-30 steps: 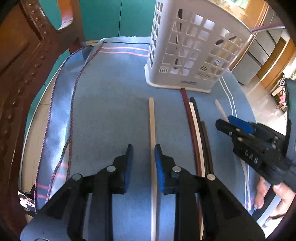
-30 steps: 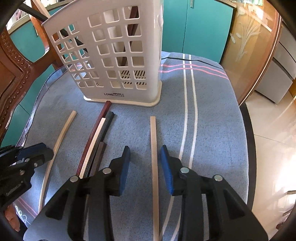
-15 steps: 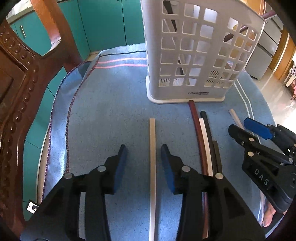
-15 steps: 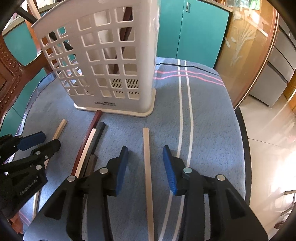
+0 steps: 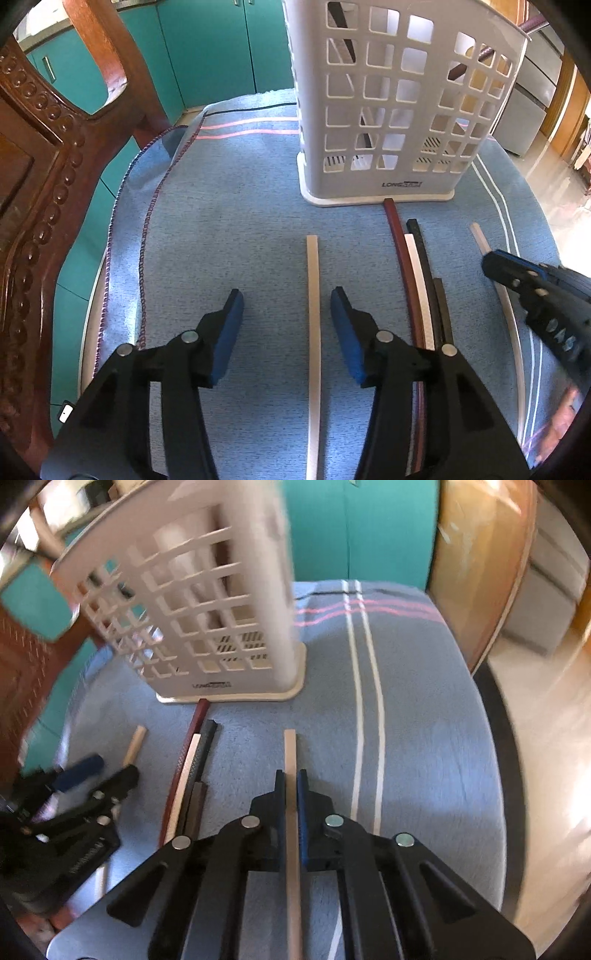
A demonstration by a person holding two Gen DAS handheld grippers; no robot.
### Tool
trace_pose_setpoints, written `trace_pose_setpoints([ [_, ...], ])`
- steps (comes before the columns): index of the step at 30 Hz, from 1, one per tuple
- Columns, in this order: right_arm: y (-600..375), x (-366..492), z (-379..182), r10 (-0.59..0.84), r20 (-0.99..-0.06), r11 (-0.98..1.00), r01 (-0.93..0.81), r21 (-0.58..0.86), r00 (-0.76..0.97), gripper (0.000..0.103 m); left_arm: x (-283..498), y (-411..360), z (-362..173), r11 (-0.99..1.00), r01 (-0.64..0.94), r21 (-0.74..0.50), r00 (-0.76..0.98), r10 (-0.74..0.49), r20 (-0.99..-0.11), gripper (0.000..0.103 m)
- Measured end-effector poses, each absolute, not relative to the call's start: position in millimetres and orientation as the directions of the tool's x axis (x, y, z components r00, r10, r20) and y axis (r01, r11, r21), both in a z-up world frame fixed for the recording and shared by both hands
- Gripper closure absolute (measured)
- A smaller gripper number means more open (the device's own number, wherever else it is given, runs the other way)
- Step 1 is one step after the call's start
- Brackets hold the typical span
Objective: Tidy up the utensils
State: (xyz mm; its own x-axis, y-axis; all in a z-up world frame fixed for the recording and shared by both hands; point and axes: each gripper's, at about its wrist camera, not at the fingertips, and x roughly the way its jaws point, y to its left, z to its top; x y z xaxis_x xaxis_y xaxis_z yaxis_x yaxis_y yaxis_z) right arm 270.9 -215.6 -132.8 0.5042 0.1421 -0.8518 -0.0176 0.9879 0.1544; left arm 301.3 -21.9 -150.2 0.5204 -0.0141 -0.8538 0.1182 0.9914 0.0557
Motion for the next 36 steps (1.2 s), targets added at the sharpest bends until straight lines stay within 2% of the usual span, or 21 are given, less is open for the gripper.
trace_pose_setpoints([
  [2,-228,270,-133,0.203,-0.85,0.97,0.018,0.241,0.487,0.096,301,-22,-150,0.992,0.118,0.055,0.52,-0.014,-0.854,0.053],
  [5,-238,271,-134,0.236,-0.848,0.958,0.033,0.285,0.474,0.096,301,-22,-150,0.992,0.116,0.058,0.521,-0.011,-0.853,0.051],
  [8,-230,272,-132,0.175,-0.854,0.98,-0.006,0.197,0.49,0.094,302,-20,-151,0.992,0.111,0.062,0.523,-0.005,-0.852,0.047],
  [10,-222,270,-131,0.148,-0.855,0.988,-0.037,0.15,0.497,0.085,302,-20,-151,0.992,0.108,0.061,0.523,-0.004,-0.852,0.047],
  [17,-196,264,-134,0.019,-0.845,0.997,-0.069,-0.021,0.535,0.071,298,-21,-151,0.991,0.119,0.066,0.526,-0.007,-0.851,0.047],
  [27,-186,261,-138,-0.019,-0.836,0.997,-0.051,-0.055,0.549,0.06,292,-24,-148,0.986,0.167,0.026,0.51,-0.064,-0.858,0.062],
  [34,-200,268,-138,0.005,-0.84,0.998,-0.062,-0.034,0.543,0.06,288,-14,-145,0.973,0.182,-0.14,0.452,-0.209,-0.867,0.08],
  [36,-202,270,-138,0.008,-0.84,0.997,-0.065,-0.032,0.543,0.06,286,-11,-145,0.971,0.179,-0.16,0.443,-0.225,-0.868,0.081],
])
